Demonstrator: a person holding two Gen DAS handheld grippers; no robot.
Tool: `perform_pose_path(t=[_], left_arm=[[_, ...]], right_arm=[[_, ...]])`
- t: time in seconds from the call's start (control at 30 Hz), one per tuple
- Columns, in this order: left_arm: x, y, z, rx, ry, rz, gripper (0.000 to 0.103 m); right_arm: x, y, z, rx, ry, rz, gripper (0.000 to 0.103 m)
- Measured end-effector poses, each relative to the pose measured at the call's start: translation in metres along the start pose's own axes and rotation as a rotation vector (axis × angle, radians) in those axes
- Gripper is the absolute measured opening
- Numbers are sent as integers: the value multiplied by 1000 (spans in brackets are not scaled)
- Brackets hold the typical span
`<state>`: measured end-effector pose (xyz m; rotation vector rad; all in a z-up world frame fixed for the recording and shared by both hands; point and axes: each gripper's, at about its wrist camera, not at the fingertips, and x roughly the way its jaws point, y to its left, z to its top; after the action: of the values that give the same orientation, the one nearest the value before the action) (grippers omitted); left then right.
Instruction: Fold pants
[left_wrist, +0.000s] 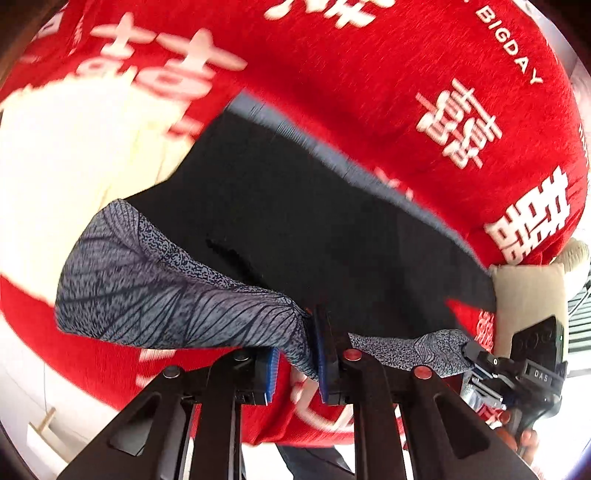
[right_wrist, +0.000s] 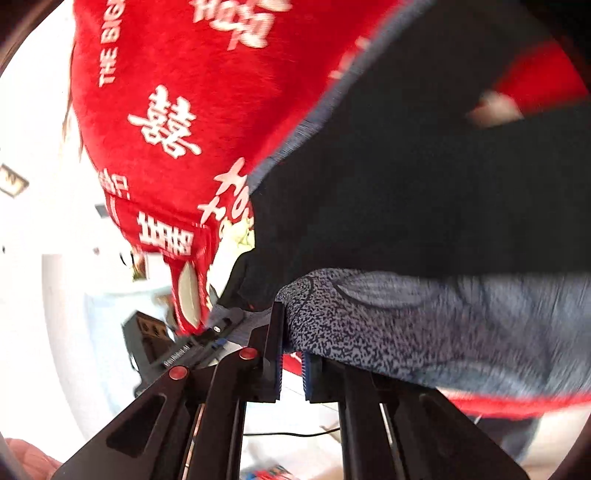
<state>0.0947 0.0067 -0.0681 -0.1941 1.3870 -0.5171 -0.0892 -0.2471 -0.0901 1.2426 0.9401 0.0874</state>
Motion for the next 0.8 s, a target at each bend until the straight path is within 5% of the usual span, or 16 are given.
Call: perform_pose_path(t=[0.23, 0.37, 0.57, 0.7, 0.8], left_arm=[[34, -37, 97, 42, -63, 54, 18], [76, -34, 135, 33, -62, 104, 19], [135, -32, 158, 26, -31, 191, 29], [133, -35, 159, 19, -17, 211, 30], [116, -46, 156, 51, -29, 223, 30]], right_arm=[[26, 26, 127, -71, 106, -65, 9], [70, 5, 188, -65, 175, -123, 9], [110, -34, 229, -35, 231, -148, 9], [114, -46, 236, -6, 237, -101, 10], [112, -37, 238, -56, 258, -108, 26]])
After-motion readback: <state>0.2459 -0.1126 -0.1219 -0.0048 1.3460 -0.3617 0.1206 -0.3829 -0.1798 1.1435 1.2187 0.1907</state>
